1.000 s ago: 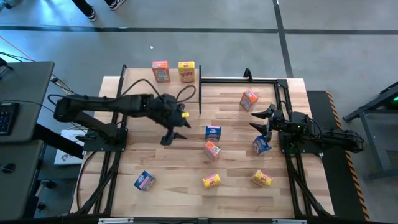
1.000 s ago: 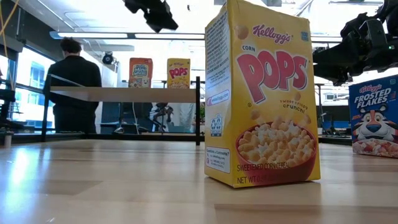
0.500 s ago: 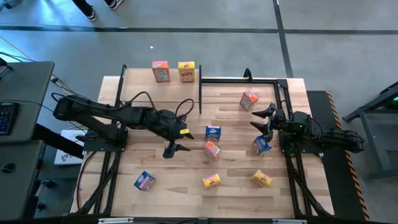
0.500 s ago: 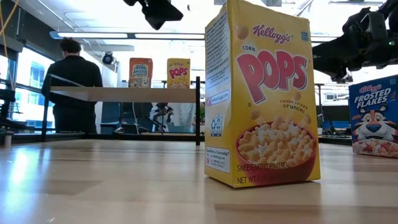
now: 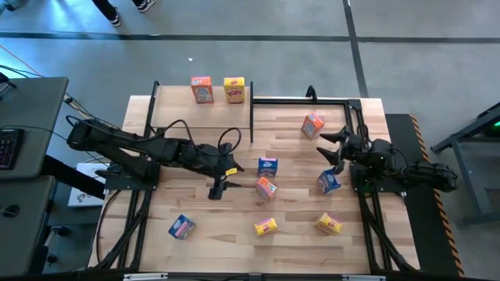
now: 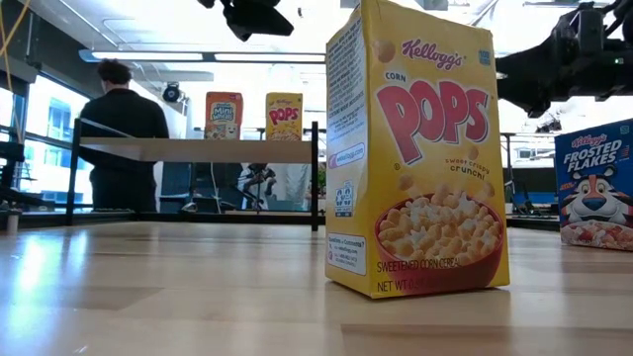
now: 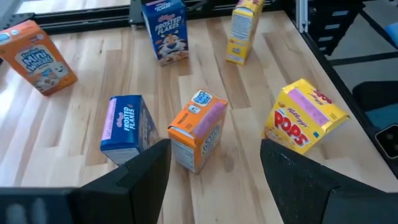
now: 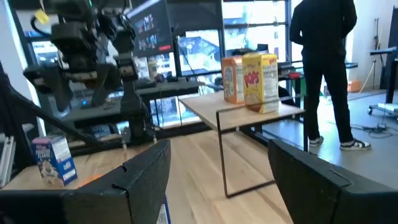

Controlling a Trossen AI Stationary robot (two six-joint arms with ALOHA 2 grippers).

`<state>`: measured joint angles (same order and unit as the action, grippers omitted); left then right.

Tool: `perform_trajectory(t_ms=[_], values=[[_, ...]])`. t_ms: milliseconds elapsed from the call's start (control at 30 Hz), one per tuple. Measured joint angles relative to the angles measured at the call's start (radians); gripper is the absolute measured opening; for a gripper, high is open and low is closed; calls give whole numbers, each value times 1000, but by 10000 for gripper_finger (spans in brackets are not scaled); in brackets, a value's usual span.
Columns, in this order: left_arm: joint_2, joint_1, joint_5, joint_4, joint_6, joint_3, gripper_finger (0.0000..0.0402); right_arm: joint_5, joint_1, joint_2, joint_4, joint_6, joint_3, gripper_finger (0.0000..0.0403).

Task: Stack cereal on shelf
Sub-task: Put the right blue cereal box on the shelf

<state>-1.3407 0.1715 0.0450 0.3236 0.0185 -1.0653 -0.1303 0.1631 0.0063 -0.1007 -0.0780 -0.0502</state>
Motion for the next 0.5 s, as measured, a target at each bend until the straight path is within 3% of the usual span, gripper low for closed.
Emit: perform_trajectory(t_ms=[233, 500], values=[[0, 0, 40, 0, 0, 0, 239, 0, 0, 8, -38, -37, -47, 271], [0, 0, 50, 1, 31, 0, 239, -3, 0, 134, 117, -79, -289, 271]])
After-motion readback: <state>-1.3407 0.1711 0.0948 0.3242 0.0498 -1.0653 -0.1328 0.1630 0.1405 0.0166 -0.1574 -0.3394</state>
